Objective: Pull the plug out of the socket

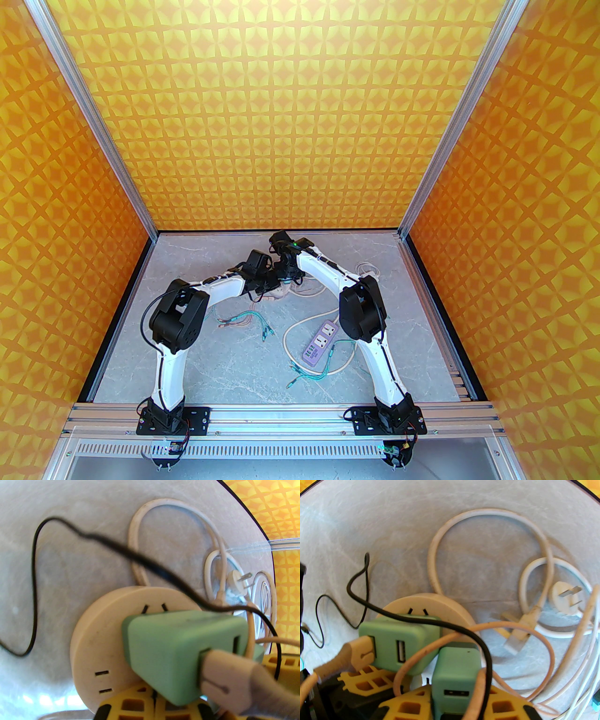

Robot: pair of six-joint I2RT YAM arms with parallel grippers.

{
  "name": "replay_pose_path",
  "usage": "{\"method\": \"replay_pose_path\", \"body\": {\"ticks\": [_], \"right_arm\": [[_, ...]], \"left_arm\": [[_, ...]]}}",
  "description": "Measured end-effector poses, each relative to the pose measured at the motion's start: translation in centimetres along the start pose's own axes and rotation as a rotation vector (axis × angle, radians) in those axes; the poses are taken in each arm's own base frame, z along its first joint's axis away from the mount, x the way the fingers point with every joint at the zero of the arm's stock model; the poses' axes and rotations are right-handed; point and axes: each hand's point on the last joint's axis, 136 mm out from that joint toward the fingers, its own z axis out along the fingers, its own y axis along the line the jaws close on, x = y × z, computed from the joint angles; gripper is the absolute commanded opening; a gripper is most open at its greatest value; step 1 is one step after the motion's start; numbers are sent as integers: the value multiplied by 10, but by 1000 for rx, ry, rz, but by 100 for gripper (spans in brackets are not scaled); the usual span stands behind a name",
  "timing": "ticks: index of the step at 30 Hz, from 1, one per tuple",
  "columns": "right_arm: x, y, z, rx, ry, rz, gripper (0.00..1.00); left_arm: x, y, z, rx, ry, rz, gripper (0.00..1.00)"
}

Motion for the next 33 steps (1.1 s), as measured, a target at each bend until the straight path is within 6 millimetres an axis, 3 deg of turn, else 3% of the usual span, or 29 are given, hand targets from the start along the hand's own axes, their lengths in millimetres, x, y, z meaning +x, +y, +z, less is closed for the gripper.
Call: {"method": "replay_pose_path", "body": {"ticks": [9, 17, 26, 28, 33], "right_arm": [[2, 16, -3, -81, 9, -35, 28], [-2, 19, -10, -99, 7, -86, 27], [-2, 22, -15, -116, 16, -130, 28], [-1, 24, -14, -125, 22, -136, 28], [3, 26, -7, -135, 40, -155, 27]], "left_arm": [[0, 15, -16, -3, 29, 13, 26], [-5, 14, -22, 50, 55, 78, 27], [-3, 9, -29, 89, 62, 223, 12], [-2, 9, -29, 92, 65, 252, 5], [4, 14, -26, 89, 76, 288, 0]]}}
